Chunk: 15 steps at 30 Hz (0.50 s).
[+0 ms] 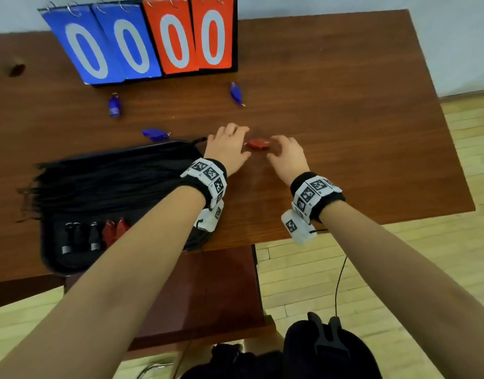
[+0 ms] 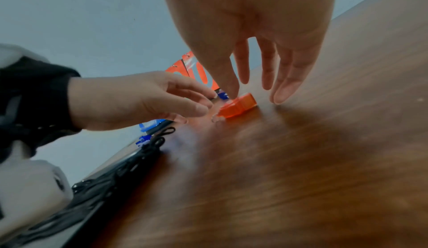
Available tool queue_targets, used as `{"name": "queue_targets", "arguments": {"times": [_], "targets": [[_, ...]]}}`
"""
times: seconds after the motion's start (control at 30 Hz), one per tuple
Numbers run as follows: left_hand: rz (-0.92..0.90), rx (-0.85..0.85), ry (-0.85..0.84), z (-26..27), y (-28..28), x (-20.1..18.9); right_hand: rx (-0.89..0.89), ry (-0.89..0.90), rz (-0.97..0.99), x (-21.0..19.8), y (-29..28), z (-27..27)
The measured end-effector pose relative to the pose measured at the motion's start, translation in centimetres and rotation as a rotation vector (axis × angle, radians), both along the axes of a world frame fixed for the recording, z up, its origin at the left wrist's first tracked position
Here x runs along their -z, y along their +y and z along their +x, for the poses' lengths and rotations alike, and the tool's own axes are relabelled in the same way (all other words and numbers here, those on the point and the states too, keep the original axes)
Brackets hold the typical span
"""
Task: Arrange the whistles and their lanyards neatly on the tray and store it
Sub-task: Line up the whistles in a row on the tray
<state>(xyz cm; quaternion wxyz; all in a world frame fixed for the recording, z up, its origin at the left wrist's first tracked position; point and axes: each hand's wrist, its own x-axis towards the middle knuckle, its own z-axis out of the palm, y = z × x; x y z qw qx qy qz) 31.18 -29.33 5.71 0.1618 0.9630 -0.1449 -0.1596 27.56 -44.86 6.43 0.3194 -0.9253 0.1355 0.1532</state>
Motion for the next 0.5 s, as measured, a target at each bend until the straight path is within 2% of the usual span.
{"name": "queue_targets", "arguments": {"times": [0.13,0.27,0.5], "targets": [[0.020,-0.018,0.058,0.9,-1.2,1.9,-0.140,-0.019,0.022,1.6,-0.4,1.8],[0.001,-0.009,0.000,0.8,-1.8,2.8,-0.259,-0.026,0.026,2.5,-0.1,2.3],[0.002,0.016,-0.002,-0.3,-2.0,2.6,-0.241,-0.048,0.001,2.5,-0.7,1.2]]}}
